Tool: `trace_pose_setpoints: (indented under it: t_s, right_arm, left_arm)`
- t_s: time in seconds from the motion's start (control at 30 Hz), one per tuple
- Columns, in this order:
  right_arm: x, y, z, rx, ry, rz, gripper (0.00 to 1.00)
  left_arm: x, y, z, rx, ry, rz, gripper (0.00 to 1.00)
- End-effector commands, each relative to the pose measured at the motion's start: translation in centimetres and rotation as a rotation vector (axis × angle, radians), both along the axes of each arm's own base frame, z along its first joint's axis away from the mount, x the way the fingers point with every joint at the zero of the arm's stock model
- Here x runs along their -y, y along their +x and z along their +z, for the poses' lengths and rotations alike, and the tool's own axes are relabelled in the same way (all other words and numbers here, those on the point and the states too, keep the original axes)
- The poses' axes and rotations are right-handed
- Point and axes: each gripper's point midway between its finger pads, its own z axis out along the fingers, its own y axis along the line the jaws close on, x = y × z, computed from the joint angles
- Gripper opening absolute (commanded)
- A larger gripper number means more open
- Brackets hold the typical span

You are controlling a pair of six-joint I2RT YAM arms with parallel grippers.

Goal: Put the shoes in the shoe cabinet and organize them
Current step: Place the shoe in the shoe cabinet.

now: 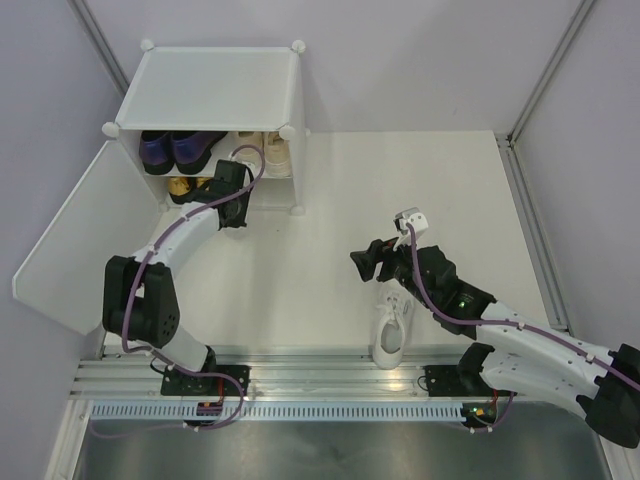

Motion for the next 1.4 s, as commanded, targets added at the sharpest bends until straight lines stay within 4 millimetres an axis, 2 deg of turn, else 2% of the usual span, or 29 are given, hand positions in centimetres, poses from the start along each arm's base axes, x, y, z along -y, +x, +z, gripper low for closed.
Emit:
trace_pose_setpoints:
  t_s: [0.0, 0.13, 0.47, 0.97, 1.37]
  right_arm:
    - [0.4, 0.2, 0.6, 0.020, 0.013, -0.017, 0.75]
    - [0.3, 0.2, 0.4, 0.016, 0.008, -0.014, 0.75]
    - [0.3, 0.4, -0.1, 0.008, -0.008, -0.023, 0.75]
    - [0.1, 0.9, -1.2, -0.012, -0.044, -0.033, 0.75]
    - [0.0, 1.2, -1.7, -0.019, -0.064, -0.040, 0.75]
  left_arm:
    - [-0.4, 3.6, 2.8, 0.120, 0.014, -0.023, 0.02]
    - [-0.9, 5.0, 2.6, 0.138, 0.013, -0.026, 0.02]
    - [-0.3, 7.7, 3.4, 0.217, -0.035, -0.061, 0.02]
    - [0.5, 10.8, 3.2, 0.251, -0.059, -0.096, 0.02]
    - [0.2, 12.6, 3.1, 0.276, -0.048, -0.085, 0.02]
